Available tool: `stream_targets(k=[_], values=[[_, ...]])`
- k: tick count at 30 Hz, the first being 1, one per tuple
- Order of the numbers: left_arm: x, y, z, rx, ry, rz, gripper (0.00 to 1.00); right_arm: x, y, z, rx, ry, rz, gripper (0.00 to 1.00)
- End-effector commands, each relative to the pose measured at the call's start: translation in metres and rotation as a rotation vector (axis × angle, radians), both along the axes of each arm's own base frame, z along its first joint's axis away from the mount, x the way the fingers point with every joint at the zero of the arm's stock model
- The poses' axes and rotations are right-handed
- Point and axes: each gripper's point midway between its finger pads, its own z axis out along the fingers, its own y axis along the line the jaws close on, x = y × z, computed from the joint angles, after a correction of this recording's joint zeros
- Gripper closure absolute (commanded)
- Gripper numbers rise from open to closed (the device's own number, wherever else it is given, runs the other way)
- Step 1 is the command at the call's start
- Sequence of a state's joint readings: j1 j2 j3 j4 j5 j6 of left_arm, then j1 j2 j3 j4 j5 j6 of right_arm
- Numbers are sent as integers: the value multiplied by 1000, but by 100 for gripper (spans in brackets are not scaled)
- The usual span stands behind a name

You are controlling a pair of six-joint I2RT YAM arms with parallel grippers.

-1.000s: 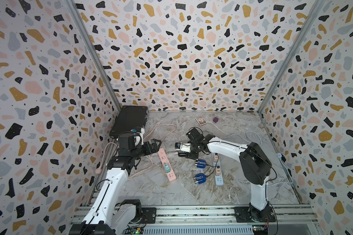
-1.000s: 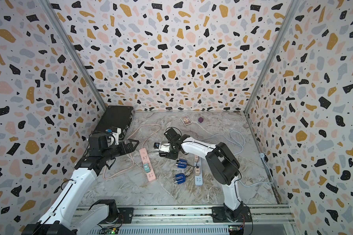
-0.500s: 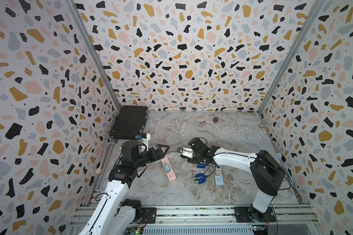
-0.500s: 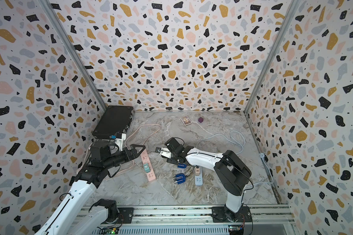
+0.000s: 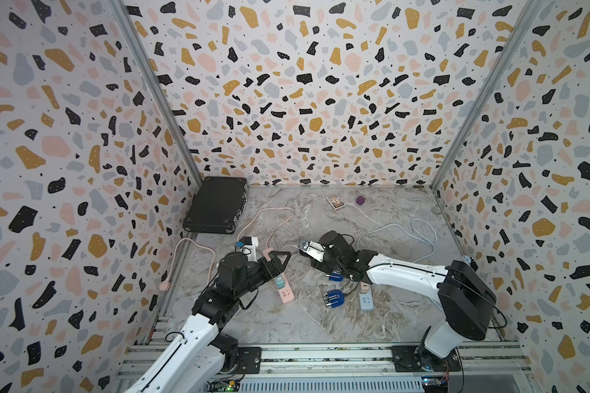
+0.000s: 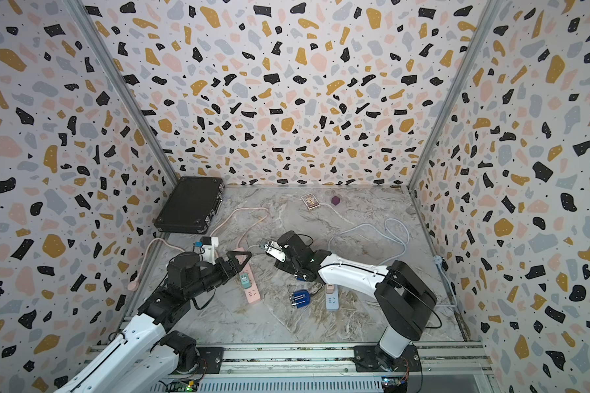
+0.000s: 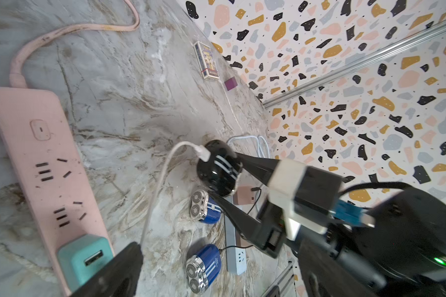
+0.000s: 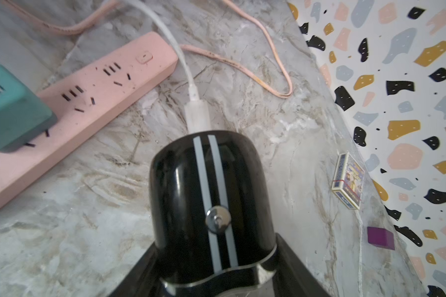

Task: Unplug the electric shaver
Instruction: Remove the charging cable from the electric shaver.

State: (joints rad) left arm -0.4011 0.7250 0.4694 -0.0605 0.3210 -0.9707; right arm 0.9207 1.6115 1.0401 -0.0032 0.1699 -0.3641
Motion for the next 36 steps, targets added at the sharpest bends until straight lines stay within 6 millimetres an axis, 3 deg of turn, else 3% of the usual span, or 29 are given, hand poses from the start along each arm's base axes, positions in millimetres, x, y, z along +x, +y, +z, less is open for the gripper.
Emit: stream_targets(k=[1, 12, 17, 20, 24, 26, 29, 32, 34, 36], values=[[16, -3, 26, -37, -95, 45, 5, -5, -2, 35, 114, -25, -25, 70], [21, -49, 38, -55, -143, -10, 8, -24, -18, 28, 107, -20, -28, 71], [12, -55, 35, -59, -88, -11, 9, -23, -15, 21, 95, -11, -26, 71], [1, -37, 44, 1, -85, 34, 9, -22, -15, 17, 82, -15, -27, 72], [-18, 28, 80, 195, -181, 202, 6, -17, -15, 15, 60, -28, -40, 72], [-25, 42, 101, 191, -233, 237, 5, -17, -14, 13, 62, -27, -39, 73], [-27, 19, 106, 74, -234, 156, 5, -16, -10, 14, 83, -26, -41, 73], [-18, -15, 83, -88, -166, 80, 7, -15, -8, 18, 102, -22, -47, 73], [-12, -28, 65, -174, -125, 72, 7, -16, -7, 21, 115, -17, -46, 73], [-10, -36, 61, -220, -128, 66, 8, -18, -8, 24, 125, -12, -43, 73]])
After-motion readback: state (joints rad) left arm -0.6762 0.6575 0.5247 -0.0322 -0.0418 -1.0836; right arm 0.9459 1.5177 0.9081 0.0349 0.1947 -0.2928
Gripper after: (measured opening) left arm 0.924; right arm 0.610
